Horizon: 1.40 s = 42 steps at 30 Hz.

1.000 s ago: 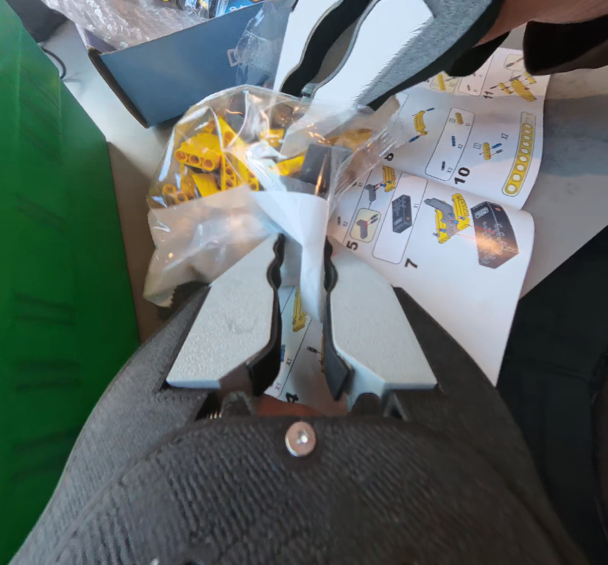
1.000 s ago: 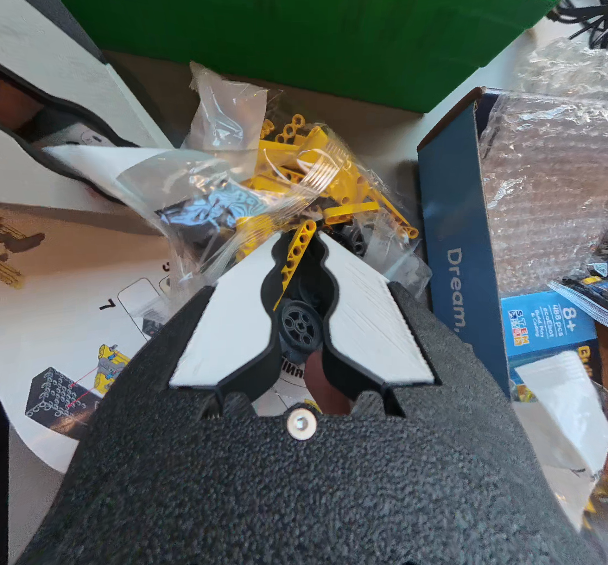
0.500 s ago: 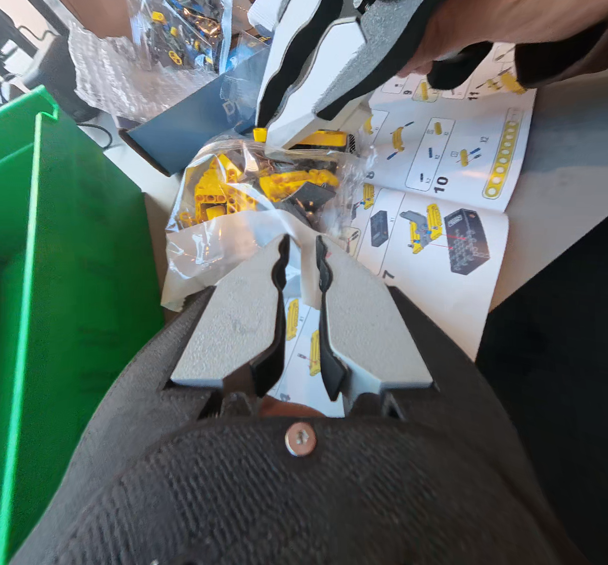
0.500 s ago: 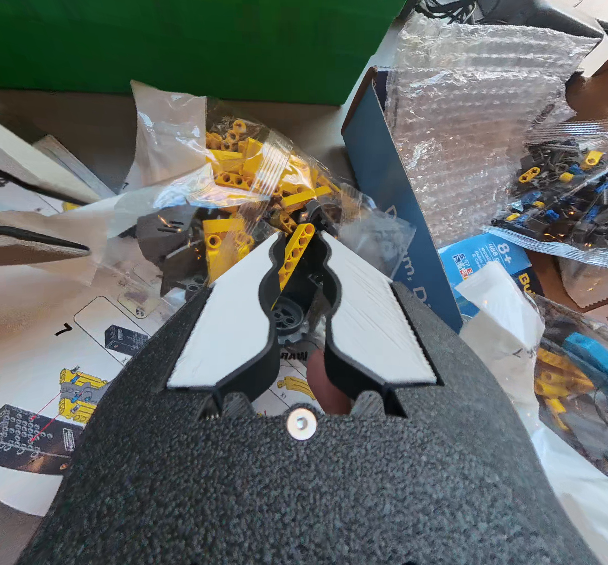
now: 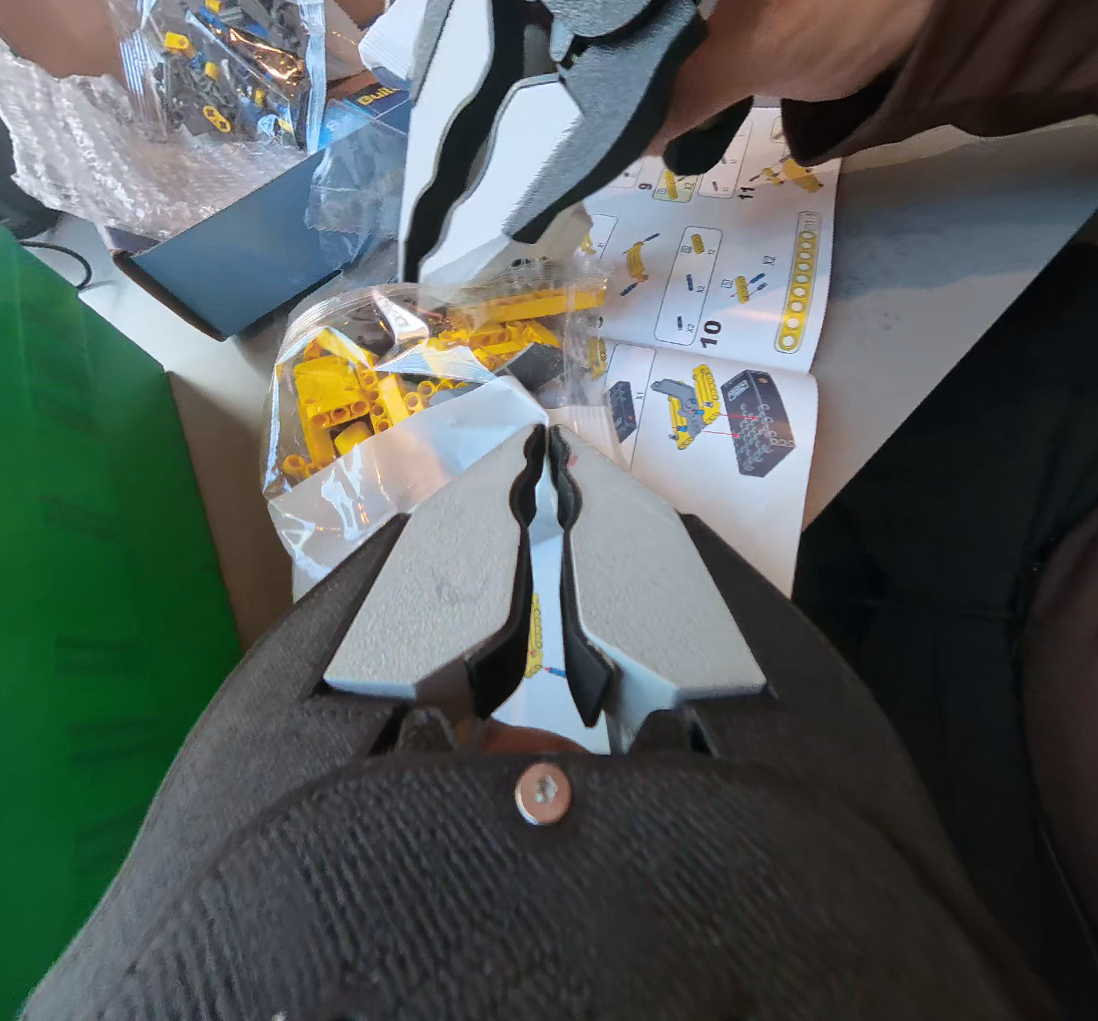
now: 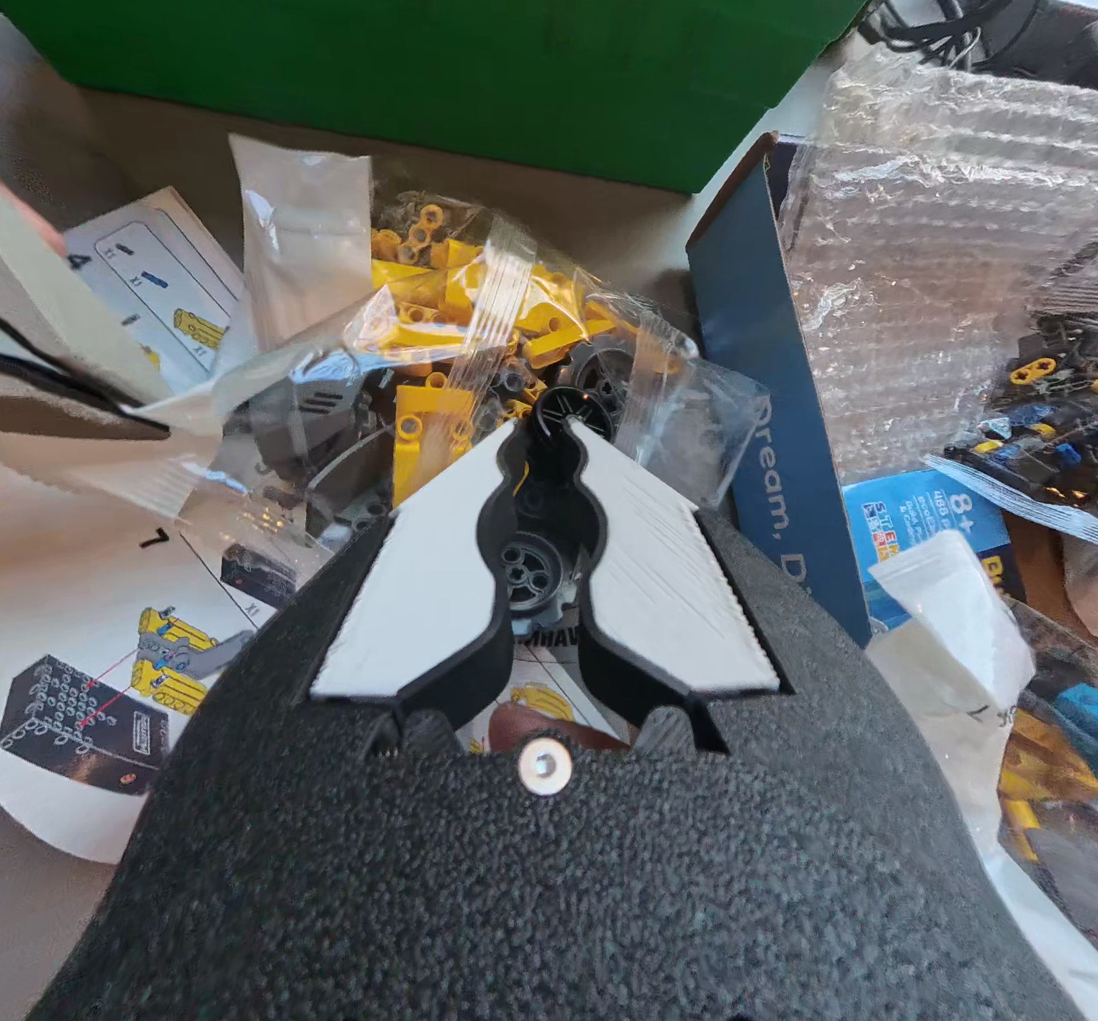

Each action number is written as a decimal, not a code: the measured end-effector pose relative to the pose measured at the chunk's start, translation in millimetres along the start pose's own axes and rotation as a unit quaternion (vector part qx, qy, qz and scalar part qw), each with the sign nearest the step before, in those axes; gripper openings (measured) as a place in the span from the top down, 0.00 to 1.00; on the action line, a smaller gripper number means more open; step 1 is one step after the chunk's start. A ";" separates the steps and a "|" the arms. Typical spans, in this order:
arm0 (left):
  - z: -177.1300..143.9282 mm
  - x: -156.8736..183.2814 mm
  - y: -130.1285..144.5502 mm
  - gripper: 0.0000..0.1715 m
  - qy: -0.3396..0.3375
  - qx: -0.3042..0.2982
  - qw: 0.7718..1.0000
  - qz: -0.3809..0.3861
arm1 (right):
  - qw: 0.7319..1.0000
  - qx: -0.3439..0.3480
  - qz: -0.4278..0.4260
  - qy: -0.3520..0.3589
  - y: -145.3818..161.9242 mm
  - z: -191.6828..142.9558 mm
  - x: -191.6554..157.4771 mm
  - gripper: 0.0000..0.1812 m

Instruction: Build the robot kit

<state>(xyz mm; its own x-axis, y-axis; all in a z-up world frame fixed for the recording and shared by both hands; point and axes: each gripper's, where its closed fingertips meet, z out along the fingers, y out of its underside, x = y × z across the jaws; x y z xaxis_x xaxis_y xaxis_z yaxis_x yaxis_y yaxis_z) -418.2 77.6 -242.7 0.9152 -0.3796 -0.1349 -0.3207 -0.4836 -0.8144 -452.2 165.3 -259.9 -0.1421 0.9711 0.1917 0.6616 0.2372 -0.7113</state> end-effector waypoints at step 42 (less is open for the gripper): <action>16.0 -26.4 48.9 0.51 -0.021 -0.060 0.996 -0.056 | 0.978 0.019 -0.155 -0.142 -13.7 -0.2 -53.9 1.00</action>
<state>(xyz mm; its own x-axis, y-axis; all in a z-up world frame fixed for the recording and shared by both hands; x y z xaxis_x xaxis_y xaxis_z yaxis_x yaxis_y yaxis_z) -454.1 76.7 -288.0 0.9554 -0.2860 -0.0736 -0.2414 -0.6125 -0.7527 -453.5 109.8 -260.4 -0.5328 0.8196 0.2106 0.5272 0.5162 -0.6750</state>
